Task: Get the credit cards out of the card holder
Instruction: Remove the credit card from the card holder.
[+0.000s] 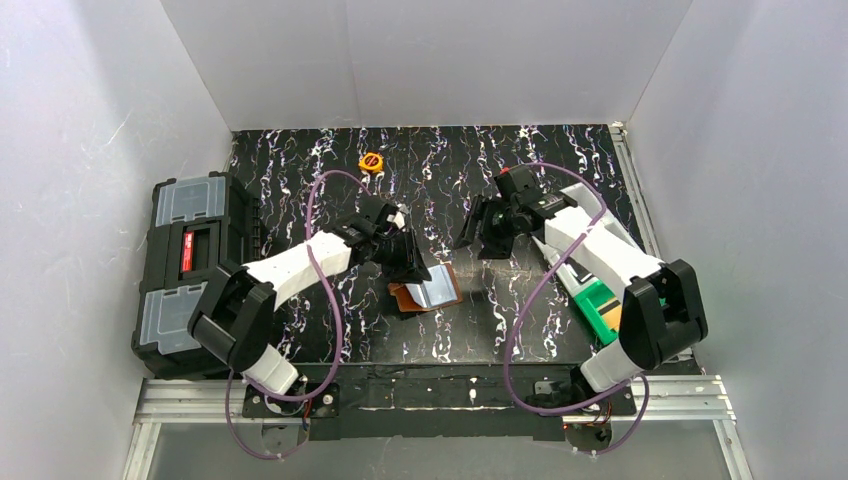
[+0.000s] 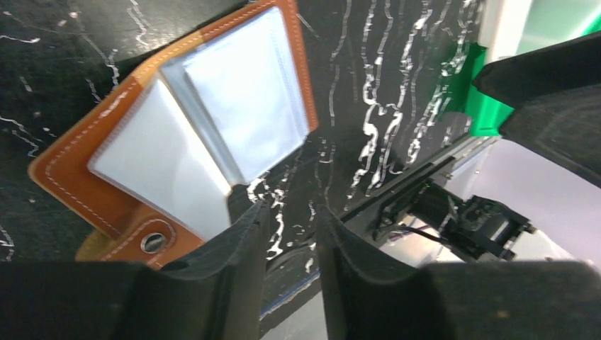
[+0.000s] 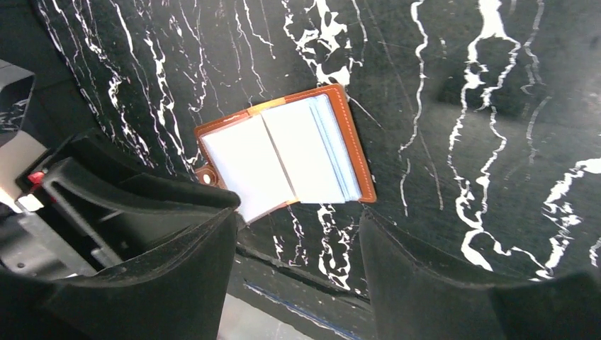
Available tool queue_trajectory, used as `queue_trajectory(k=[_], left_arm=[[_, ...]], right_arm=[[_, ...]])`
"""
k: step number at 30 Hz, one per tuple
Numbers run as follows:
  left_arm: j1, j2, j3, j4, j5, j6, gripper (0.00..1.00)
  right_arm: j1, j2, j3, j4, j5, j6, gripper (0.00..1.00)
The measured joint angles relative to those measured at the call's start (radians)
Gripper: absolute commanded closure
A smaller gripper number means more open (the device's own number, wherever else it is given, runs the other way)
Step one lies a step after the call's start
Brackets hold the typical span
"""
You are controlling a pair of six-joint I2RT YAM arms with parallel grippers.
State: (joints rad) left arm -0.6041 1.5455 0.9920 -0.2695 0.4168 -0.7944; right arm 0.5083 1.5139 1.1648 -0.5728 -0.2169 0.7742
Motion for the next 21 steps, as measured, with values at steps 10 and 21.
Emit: queue_trajectory(k=[10, 21], left_arm=[[0.0, 0.077, -0.022, -0.08, -0.083, 0.021, 1.0], [0.004, 0.119, -0.032, -0.165, -0.192, 0.06, 1.0]], right_arm=[[0.064, 0.079, -0.004, 0.07, -0.047, 0.011, 0.38], [0.14, 0.206, -0.004, 0.077, -0.048, -0.016, 0.43]])
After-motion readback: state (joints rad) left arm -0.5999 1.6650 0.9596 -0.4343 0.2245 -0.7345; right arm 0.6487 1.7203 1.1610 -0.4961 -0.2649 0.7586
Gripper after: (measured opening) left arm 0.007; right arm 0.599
